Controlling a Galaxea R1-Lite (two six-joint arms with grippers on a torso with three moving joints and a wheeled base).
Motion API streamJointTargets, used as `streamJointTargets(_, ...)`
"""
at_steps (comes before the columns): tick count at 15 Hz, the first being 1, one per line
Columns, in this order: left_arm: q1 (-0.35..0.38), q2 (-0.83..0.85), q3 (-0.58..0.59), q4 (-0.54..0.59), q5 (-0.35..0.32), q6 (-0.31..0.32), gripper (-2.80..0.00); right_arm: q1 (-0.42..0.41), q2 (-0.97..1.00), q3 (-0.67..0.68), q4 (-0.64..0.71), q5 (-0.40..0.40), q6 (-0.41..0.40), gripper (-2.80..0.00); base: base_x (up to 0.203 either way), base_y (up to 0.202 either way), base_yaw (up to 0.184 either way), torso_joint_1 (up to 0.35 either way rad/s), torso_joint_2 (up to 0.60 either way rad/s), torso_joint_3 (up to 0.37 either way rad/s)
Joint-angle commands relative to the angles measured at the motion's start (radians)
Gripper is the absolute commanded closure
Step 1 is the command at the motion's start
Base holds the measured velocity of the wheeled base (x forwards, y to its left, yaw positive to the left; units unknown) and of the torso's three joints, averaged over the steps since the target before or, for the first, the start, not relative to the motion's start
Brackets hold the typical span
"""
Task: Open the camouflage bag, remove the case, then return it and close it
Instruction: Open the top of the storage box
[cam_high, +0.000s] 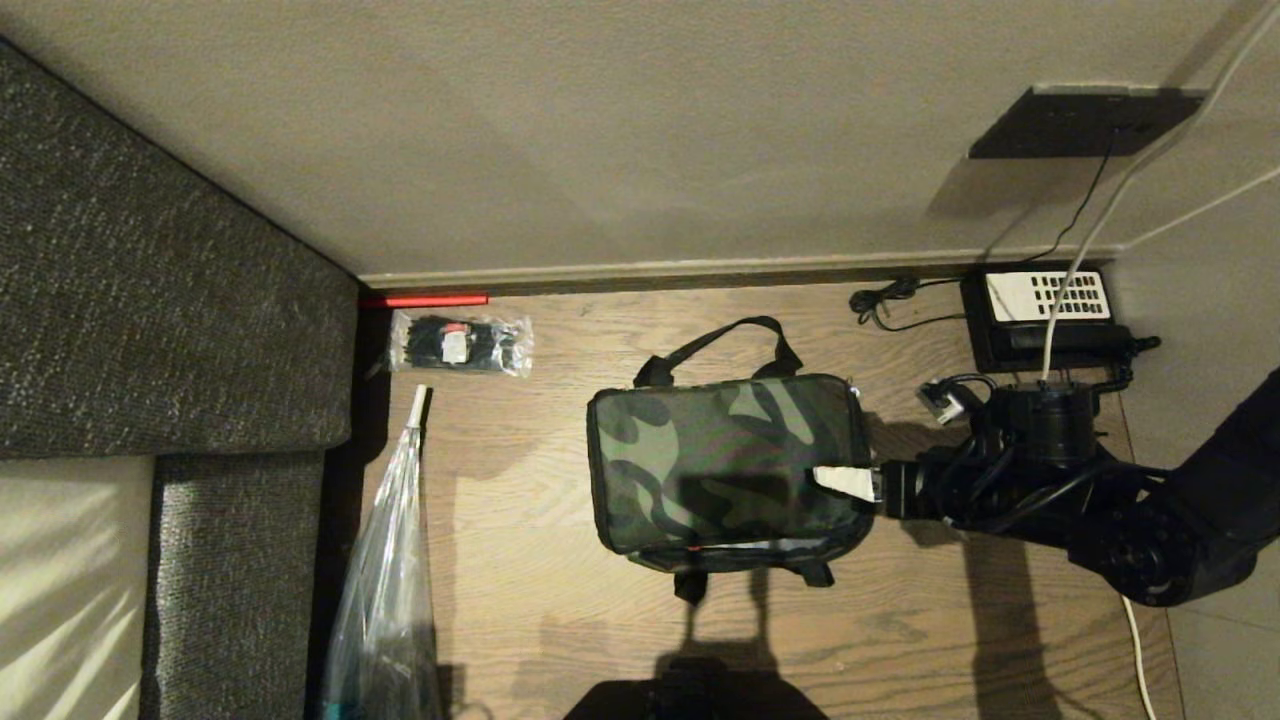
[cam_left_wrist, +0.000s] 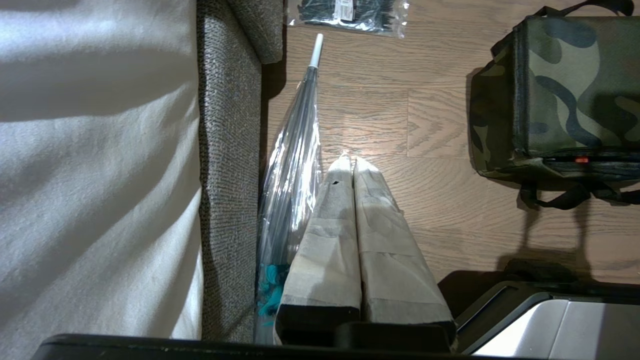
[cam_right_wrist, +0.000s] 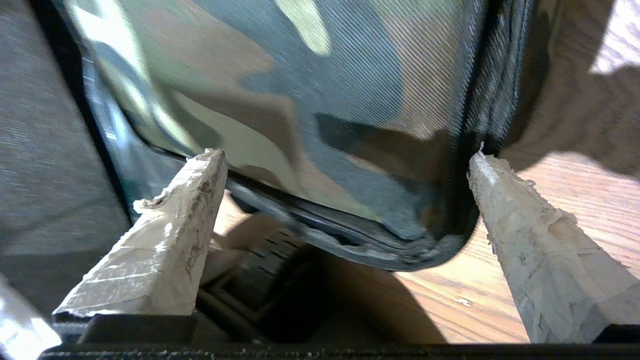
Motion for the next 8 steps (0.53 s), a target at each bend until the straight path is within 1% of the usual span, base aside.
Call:
streamJointTargets(1, 0.000, 0.000, 0.003, 0.000, 0.000, 0.000, 0.00, 0.000, 0.052, -0.003, -0.016, -0.025, -0.030, -2.80, 0.000, 0.000, 0.000, 0.000, 0.00, 0.000)
streamJointTargets(5, 0.000, 0.000, 0.003, 0.000, 0.000, 0.000, 0.00, 0.002, 0.076, -0.003, -0.018, -0.034, -0.033, -2.80, 0.000, 0.000, 0.000, 0.000, 0.00, 0.000)
streamJointTargets(7, 0.000, 0.000, 0.003, 0.000, 0.000, 0.000, 0.00, 0.016, 0.074, -0.005, -0.009, -0.032, -0.004, -2.80, 0.000, 0.000, 0.000, 0.000, 0.00, 0.000)
streamJointTargets(8, 0.000, 0.000, 0.003, 0.000, 0.000, 0.000, 0.00, 0.028, 0.071, -0.006, -0.011, -0.033, 0.041, -2.80, 0.000, 0.000, 0.000, 0.000, 0.00, 0.000)
